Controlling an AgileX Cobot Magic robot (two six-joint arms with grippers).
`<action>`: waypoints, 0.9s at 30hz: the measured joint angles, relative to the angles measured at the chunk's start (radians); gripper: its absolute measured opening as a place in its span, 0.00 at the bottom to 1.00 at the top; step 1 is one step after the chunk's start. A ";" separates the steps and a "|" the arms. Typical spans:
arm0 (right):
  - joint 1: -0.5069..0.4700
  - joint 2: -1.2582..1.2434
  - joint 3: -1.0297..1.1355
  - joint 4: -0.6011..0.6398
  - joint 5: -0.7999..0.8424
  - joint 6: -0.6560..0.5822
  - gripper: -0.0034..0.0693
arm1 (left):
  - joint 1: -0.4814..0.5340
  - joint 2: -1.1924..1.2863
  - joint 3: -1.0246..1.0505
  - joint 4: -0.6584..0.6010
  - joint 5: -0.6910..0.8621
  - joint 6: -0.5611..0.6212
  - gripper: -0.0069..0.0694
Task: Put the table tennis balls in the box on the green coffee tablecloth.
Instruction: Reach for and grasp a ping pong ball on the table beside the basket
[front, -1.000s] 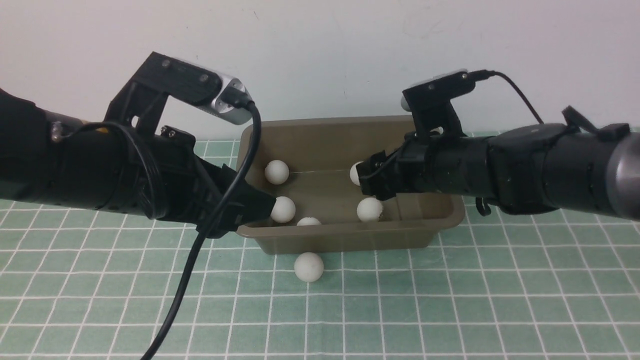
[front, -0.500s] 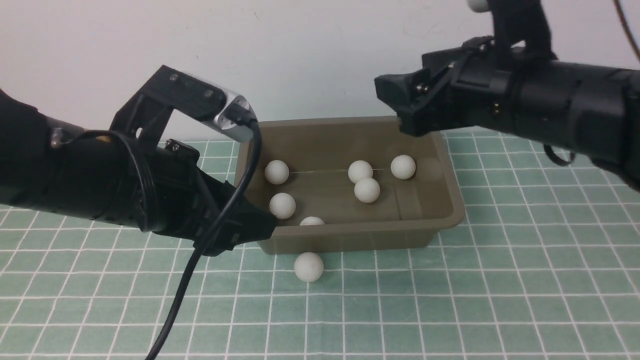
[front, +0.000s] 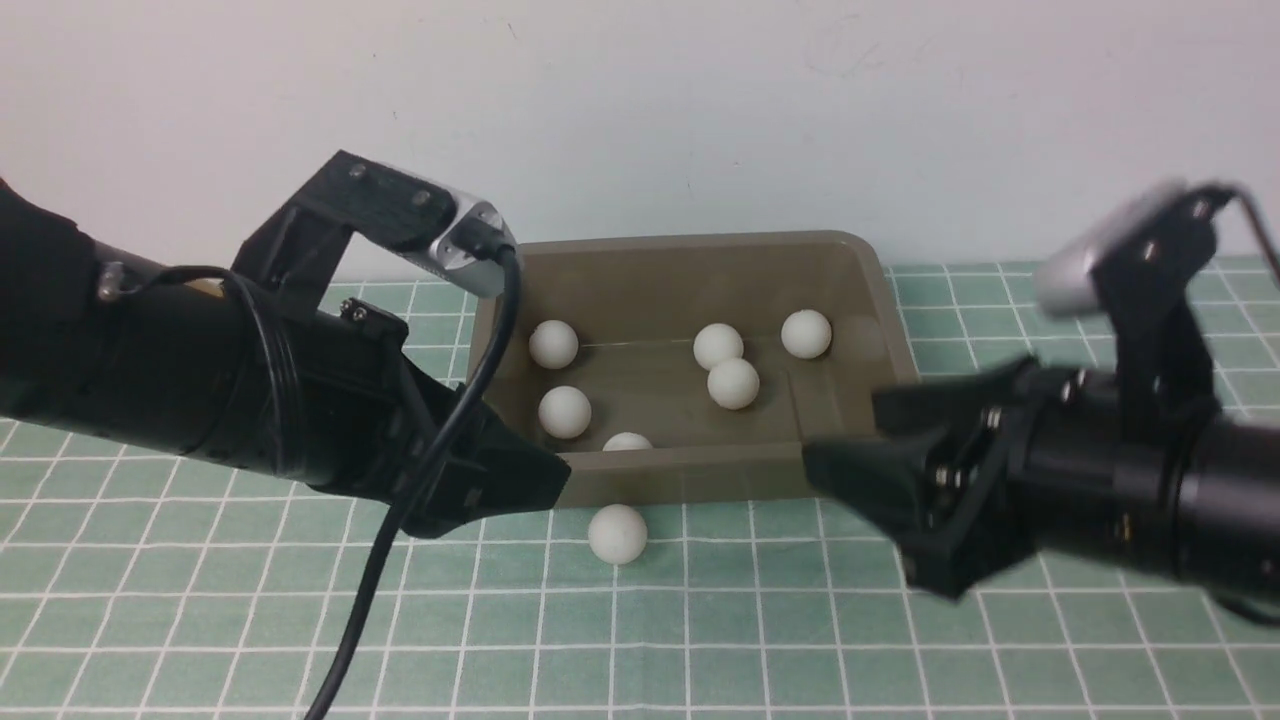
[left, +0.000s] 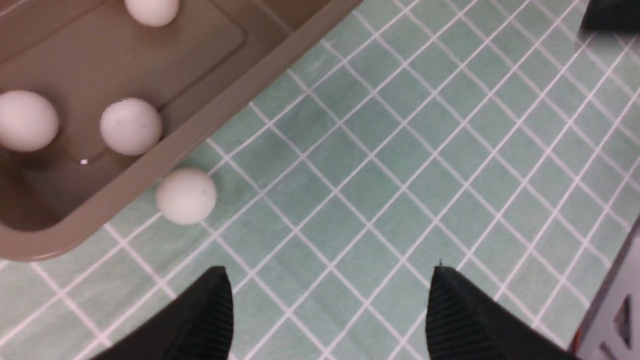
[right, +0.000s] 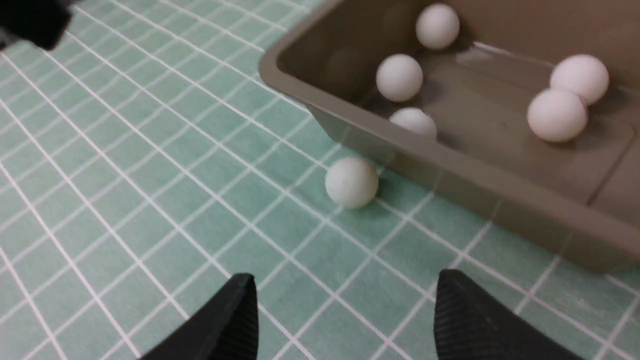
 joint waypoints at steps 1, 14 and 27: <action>0.000 0.000 0.000 -0.001 -0.002 0.000 0.64 | -0.001 0.016 0.000 0.000 0.013 -0.006 0.70; 0.000 0.000 0.001 -0.005 -0.012 -0.016 0.64 | -0.143 0.279 0.000 -0.005 -0.299 -0.038 0.57; 0.000 0.000 0.002 -0.005 -0.065 -0.020 0.64 | -0.143 0.392 0.000 -0.030 -0.630 -0.008 0.57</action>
